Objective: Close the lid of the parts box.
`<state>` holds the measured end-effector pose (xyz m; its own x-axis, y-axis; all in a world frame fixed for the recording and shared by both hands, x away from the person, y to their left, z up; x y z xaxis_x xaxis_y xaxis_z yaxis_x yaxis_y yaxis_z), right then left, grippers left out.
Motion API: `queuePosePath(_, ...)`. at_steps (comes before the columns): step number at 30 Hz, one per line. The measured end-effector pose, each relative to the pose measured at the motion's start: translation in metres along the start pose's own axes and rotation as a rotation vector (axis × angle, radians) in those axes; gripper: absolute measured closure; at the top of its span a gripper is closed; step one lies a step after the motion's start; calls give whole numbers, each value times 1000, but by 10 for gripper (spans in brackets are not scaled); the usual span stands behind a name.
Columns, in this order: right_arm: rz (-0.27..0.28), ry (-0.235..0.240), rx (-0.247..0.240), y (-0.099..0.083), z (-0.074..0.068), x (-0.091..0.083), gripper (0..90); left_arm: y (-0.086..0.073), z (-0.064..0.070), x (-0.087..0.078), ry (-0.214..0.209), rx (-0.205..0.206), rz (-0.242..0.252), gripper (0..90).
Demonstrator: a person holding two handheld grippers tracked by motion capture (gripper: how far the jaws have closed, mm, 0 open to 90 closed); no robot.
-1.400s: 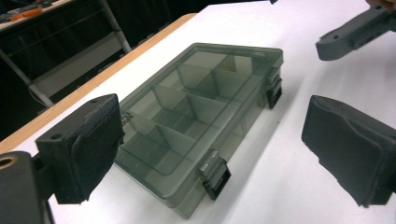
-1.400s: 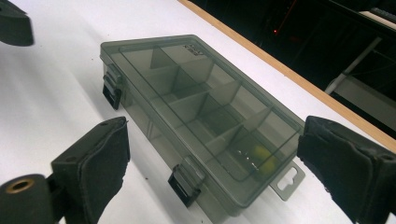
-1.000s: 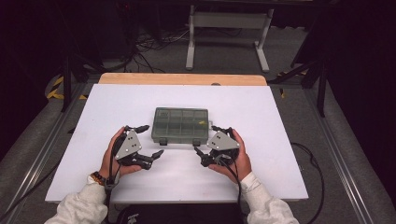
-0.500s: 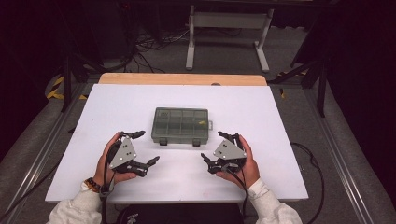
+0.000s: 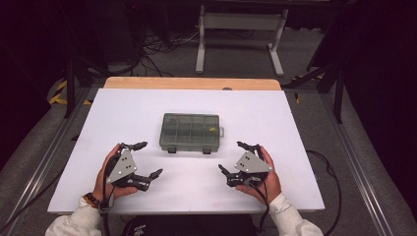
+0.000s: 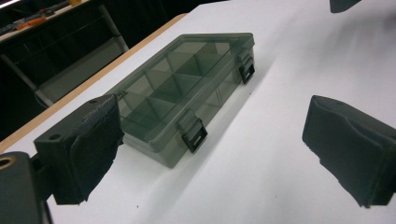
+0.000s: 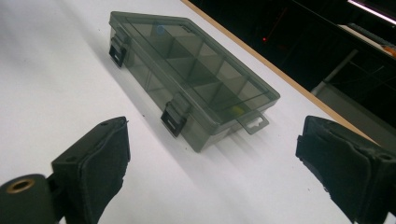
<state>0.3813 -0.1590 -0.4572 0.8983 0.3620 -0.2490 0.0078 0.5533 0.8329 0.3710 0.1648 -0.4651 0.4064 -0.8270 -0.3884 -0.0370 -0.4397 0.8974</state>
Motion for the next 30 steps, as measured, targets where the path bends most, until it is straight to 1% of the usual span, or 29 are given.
queuePosePath(2, 2, 2, 1, -3, 1, -3, 94, -2, 1, -4, 3, -4, -2, 59)
queuePosePath(6, -6, -11, -6, -8, 4, -8, 93, -6, 3, -10, 7, -4, -5, 59)
queuePosePath(10, -16, -19, -3, -12, 6, -11, 94, -9, 4, -14, 9, -7, -10, 58)
queuePosePath(11, -15, -25, -1, -14, 7, -11, 94, -11, 3, -15, 16, -6, -12, 57)
queuePosePath(13, -25, -24, 9, -17, 8, -13, 92, -14, 4, -17, 18, -19, -17, 56)
queuePosePath(14, -28, -26, 10, -19, 8, -14, 90, -15, 4, -19, 25, -15, -20, 55)
queuePosePath(16, -33, -20, 15, -23, 10, -15, 84, -19, 3, -23, 39, -25, -19, 53)
queuePosePath(17, -40, -18, 20, -25, 10, -16, 81, -20, 3, -24, 39, -32, -19, 53)
queuePosePath(19, -46, -17, 28, -29, 11, -17, 79, -22, 2, -26, 43, -30, -21, 52)
queuePosePath(20, -49, -14, 36, -30, 11, -17, 78, -24, 2, -29, 44, -44, -20, 52)
queuePosePath(21, -50, -15, 34, -32, 12, -18, 77, -25, 2, -30, 47, -41, -22, 52)
queuePosePath(22, -50, -16, 39, -34, 13, -19, 77, -27, 2, -31, 42, -50, -19, 51)
queuePosePath(26, -53, -16, 51, -38, 14, -21, 77, -30, 2, -33, 44, -52, -25, 52)
queuePosePath(30, -48, -13, 70, -42, 16, -25, 77, -37, 2, -39, 56, -65, -40, 52)
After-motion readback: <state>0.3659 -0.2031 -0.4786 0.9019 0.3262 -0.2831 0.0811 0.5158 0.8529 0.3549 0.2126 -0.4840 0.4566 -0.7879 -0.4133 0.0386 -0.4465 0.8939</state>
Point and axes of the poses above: each handheld gripper's, and its own axes: x roughly forward along the jaws, y roughly out of its top, z roughly to its right, the point moved 5 cm from there along x, roughly forward along the jaws, and after that the axes turned 15 degrees about -y, right-handed, at the moved point
